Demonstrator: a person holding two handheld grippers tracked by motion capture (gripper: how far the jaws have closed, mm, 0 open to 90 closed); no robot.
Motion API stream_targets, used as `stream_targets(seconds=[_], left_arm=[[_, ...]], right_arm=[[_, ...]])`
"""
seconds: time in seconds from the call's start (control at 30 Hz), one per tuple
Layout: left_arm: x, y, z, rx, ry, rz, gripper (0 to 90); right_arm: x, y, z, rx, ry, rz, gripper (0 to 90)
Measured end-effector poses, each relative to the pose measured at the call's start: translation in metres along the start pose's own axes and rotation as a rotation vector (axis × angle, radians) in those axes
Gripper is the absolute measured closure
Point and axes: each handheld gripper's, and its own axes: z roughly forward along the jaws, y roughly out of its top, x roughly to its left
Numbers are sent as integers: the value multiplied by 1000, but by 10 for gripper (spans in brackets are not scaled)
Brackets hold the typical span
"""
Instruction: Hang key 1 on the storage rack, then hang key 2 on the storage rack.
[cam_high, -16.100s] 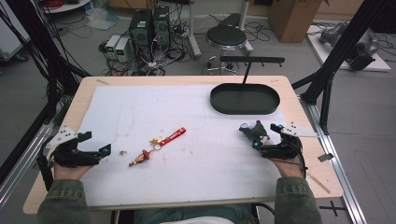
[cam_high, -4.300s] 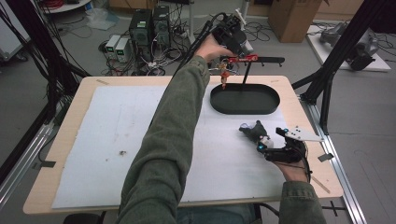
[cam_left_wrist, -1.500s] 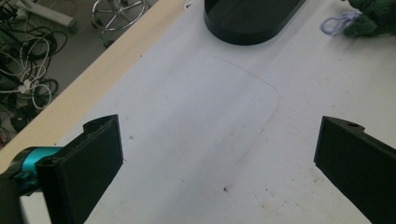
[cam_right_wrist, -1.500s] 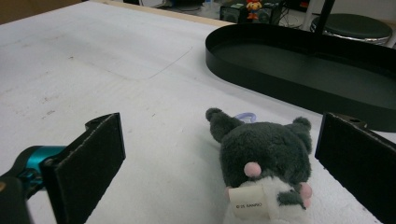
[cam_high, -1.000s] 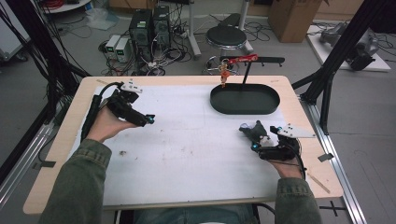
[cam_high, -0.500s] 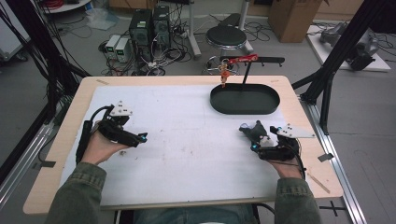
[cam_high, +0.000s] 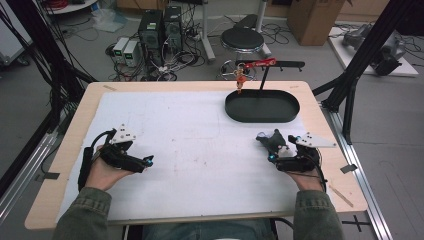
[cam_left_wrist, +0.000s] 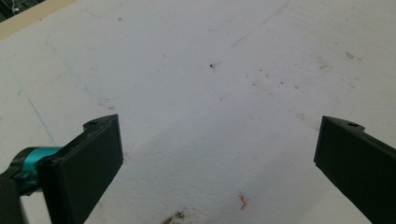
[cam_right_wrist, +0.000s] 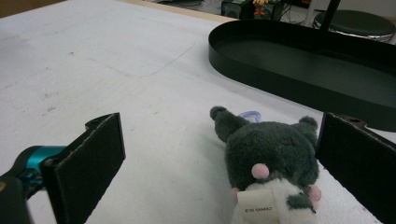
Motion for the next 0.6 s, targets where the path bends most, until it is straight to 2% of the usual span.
stream_targets(seconds=[0.2,0.27,0.37,0.6], left_arm=[[-1,-14,-5,-28,-1,-14,17],[-2,-18,-6,-23,12,-8,17],[-2,-25,-9,-62,40,-13,17],[1,-39,-10,-58,27,-42,17]], right_arm=[[-1,0,2,14,1,3,4],[-1,0,2,20,3,7,4],[2,0,5,33,11,-10,3],[7,2,13,78,21,-38,3]])
